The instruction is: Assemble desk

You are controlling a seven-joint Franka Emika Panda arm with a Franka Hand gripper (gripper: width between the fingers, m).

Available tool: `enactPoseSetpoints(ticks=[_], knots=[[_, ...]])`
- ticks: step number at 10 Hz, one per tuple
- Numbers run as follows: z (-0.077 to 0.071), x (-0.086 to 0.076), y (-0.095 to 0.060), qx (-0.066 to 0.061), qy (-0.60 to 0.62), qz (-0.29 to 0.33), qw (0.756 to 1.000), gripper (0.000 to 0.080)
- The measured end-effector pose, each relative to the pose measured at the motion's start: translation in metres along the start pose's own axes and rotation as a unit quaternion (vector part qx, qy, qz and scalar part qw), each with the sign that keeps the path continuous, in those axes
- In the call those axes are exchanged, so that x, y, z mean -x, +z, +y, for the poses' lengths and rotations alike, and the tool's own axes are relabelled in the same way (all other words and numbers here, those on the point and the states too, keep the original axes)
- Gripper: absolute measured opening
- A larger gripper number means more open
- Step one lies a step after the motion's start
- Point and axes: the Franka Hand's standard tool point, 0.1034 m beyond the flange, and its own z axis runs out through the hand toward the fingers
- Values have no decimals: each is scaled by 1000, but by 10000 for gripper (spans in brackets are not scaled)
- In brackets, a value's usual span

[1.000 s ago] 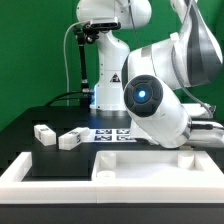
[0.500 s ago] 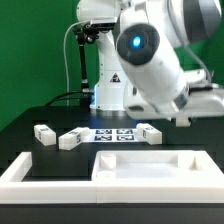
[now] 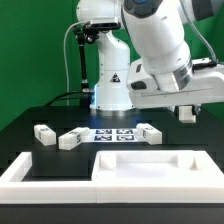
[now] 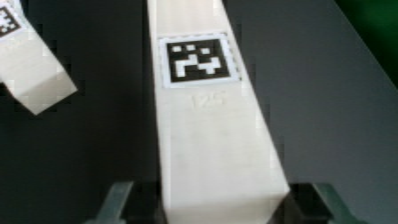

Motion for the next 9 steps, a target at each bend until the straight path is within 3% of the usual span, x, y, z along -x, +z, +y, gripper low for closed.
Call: enactPoseSetpoints(ticks=[1, 2, 3, 4, 5, 6, 7, 9], knots=[[3, -3, -44, -3, -24, 35, 999, 290], [3, -13, -78, -2, -54, 89, 995, 290], [-2, -20, -70, -5, -48, 145, 988, 290], [0, -14, -64, -2, -49, 159, 986, 290], [-3, -23, -72, -7, -51, 207, 977, 290], [-4, -25, -76, -1, -63, 258, 964, 290], [-6, -28, -90, 19, -84, 276, 957, 290], [-32, -35, -132, 46, -113, 350, 929, 290]])
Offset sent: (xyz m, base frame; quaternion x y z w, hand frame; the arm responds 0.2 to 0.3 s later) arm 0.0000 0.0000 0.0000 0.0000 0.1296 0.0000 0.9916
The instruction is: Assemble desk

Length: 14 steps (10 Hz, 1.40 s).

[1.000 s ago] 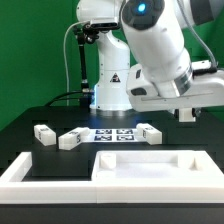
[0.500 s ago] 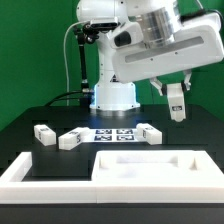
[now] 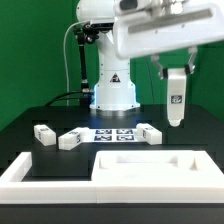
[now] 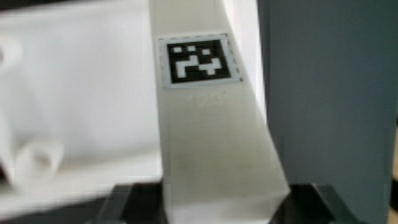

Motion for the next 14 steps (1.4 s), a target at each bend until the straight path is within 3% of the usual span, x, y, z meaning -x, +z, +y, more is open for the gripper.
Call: enactPoseSetpoints(ticks=[1, 2, 4, 6, 7, 11, 12, 14], knots=[[-4, 3, 4, -9, -2, 45, 999, 290], [-2, 8, 9, -10, 0, 64, 998, 290], [-8, 4, 10, -20, -4, 124, 992, 290], [-16, -20, 10, -35, -9, 208, 978, 290], [-19, -22, 13, -36, -11, 216, 976, 290], [-17, -21, 14, -32, -22, 214, 976, 290], [-6, -22, 22, -17, -52, 203, 978, 290], [-14, -37, 24, -15, -66, 189, 980, 290]])
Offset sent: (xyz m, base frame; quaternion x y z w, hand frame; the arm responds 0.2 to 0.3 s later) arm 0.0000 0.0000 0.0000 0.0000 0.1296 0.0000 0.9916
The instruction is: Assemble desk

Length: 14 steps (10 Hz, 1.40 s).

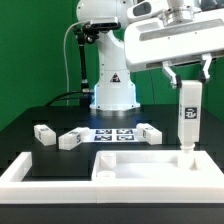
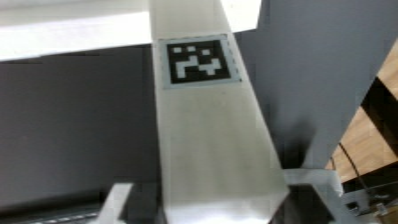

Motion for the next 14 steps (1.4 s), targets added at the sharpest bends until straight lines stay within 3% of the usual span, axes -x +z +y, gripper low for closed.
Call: enactPoseSetpoints(ticks=[4, 7, 14], knots=[[1, 4, 4, 1, -1, -2, 1000, 290], [-7, 11, 25, -1, -2, -11, 1000, 290], [-7, 17, 40, -1, -4, -15, 1000, 290]])
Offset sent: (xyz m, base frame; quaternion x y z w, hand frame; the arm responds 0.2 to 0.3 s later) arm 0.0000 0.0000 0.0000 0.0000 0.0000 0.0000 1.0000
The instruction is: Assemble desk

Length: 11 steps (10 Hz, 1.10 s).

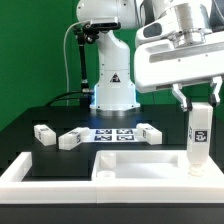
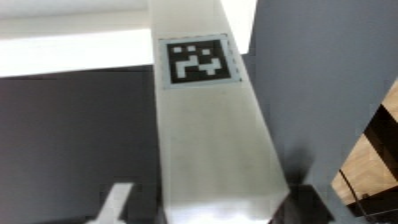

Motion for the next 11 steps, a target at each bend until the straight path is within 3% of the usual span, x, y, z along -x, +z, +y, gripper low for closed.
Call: enactPoseSetpoints(ticks=[6, 11], knots=[[0, 6, 16, 0, -2, 16, 1000, 290], [0, 6, 15, 0, -5, 32, 999, 290]])
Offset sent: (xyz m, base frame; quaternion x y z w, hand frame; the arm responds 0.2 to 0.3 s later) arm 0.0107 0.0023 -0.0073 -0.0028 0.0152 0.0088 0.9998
